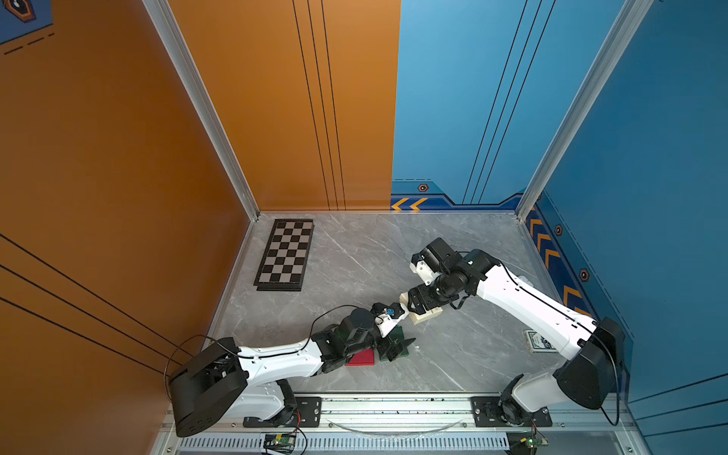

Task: Take the necklace out of the lift-off lid jewelry box
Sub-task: Open the lid on the jewelry box.

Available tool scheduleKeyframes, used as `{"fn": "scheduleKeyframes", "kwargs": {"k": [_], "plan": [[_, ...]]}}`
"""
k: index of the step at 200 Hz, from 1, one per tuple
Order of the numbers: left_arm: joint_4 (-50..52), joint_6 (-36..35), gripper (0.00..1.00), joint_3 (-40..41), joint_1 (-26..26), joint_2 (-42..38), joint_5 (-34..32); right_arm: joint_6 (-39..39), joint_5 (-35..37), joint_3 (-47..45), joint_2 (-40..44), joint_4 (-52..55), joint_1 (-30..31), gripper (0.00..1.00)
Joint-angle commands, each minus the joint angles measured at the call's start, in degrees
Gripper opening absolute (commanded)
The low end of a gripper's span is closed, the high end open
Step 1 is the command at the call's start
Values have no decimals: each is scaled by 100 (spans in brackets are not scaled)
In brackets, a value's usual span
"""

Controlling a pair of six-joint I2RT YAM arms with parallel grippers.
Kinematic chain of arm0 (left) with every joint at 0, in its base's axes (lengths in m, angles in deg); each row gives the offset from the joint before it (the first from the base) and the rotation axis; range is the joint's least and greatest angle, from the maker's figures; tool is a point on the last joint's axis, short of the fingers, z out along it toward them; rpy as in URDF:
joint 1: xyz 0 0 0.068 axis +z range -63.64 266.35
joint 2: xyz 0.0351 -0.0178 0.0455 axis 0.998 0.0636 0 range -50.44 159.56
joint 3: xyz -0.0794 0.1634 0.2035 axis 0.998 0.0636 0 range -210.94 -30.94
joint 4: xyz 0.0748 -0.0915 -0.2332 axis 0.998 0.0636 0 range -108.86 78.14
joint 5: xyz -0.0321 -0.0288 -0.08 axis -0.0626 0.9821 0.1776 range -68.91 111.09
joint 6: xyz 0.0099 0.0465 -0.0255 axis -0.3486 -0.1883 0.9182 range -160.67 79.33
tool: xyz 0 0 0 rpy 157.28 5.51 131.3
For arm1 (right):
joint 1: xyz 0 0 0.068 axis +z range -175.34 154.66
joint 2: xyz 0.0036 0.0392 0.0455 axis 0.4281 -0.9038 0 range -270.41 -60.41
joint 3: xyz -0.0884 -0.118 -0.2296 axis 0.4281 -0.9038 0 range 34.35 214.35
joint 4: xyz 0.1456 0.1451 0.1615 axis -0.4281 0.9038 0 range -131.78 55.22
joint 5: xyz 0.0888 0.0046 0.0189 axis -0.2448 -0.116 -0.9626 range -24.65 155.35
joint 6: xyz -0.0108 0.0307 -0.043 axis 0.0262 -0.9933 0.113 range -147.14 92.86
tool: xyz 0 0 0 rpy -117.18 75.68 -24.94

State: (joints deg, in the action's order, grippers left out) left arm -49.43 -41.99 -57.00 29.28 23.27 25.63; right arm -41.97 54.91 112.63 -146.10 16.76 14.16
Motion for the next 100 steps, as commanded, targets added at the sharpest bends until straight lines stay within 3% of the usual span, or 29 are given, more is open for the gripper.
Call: {"fn": "scheduleKeyframes", "kwargs": {"k": [1,100], "plan": [[-497,-76,100,-136,-27,188,-146,48,-72,119,87,186,22,75],[-863,-48,98,-65,140,269,-417,33,-178,21,48,97,294,74]]}}
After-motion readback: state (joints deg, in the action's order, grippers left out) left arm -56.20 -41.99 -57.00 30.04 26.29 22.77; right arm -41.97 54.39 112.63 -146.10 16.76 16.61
